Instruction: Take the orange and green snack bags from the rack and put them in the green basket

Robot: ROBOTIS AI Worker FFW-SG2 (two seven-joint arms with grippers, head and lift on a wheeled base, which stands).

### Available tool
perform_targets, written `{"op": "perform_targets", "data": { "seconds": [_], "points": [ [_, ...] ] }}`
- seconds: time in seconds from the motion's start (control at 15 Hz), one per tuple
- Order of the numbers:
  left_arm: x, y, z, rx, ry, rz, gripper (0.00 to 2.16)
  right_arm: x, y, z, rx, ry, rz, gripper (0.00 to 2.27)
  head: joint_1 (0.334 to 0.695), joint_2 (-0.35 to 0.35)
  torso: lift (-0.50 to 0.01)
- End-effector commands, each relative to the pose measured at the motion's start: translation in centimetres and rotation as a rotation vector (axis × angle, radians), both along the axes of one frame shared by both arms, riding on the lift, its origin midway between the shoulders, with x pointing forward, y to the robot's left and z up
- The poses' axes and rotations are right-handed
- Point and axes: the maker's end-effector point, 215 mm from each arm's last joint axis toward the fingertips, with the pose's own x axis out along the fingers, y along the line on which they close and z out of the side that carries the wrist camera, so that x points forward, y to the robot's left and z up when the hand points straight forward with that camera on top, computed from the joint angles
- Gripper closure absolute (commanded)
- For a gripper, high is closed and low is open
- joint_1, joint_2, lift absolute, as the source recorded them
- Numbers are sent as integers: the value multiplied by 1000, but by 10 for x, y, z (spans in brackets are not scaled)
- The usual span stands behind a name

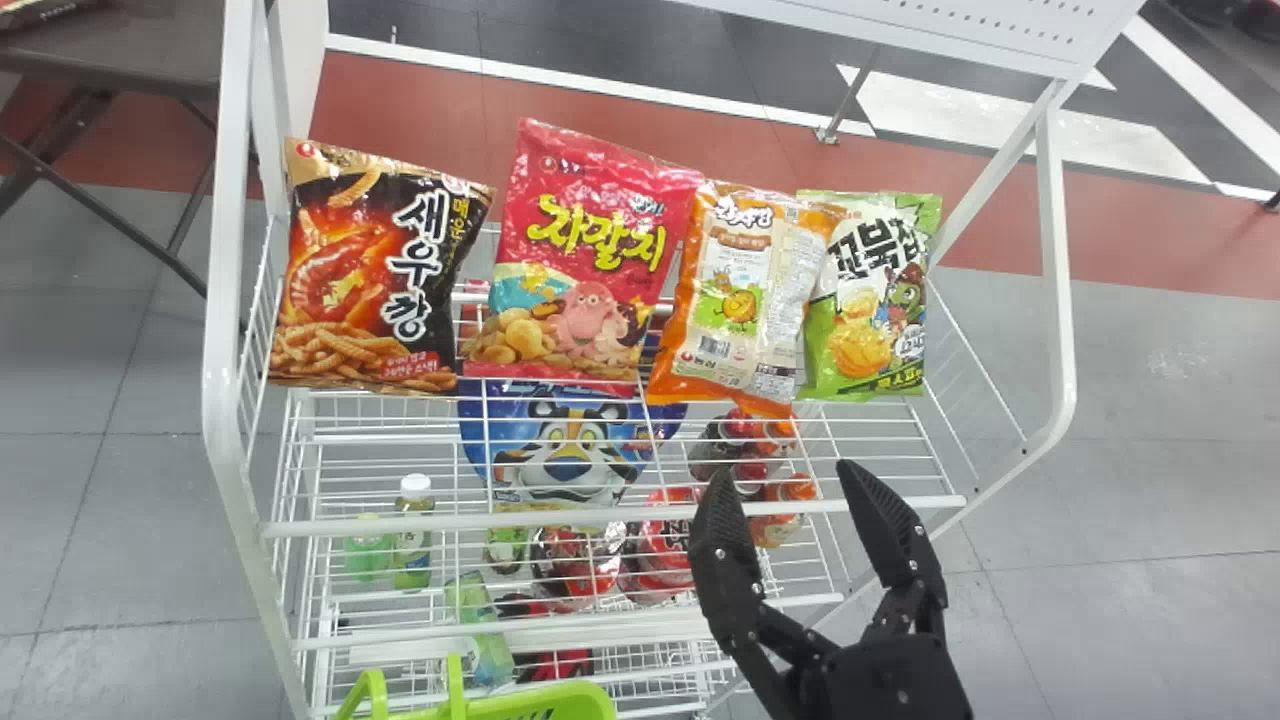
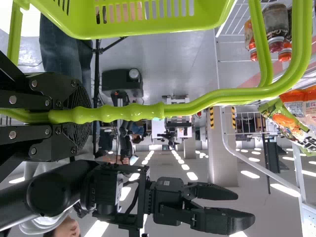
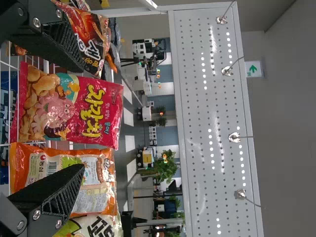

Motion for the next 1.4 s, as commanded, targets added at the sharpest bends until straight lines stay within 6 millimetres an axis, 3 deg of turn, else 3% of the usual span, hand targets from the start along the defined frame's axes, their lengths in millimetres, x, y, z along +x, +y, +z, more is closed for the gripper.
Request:
{"op": "perform_targets", "data": {
  "seconds": [0.0,0.53,0.73,0.8,0.93,1.13,1.33],
  "points": [
    [1,-1,1,-4,-1,1,2125,0,0,0,0,0,-1,134,695,-350,0],
    [0,-2,1,-6,2,-1,2125,0,-1,1,0,-2,-3,134,695,-350,0],
    [-3,-3,2,-15,6,-3,2125,10,-9,7,-6,-25,-16,130,695,-350,0],
    [-6,-5,3,-18,11,-5,2125,20,-17,6,-11,-18,-28,127,695,-350,0],
    [-8,-5,2,-18,15,-5,2125,55,-25,-24,-37,89,-33,127,695,-350,0],
    [-14,-4,3,-23,26,-3,2125,96,-42,-46,-58,173,-43,117,695,-350,0],
    [-15,-4,4,-27,27,-2,2125,122,-59,-51,-66,187,-57,113,695,-350,0]
  ]
}}
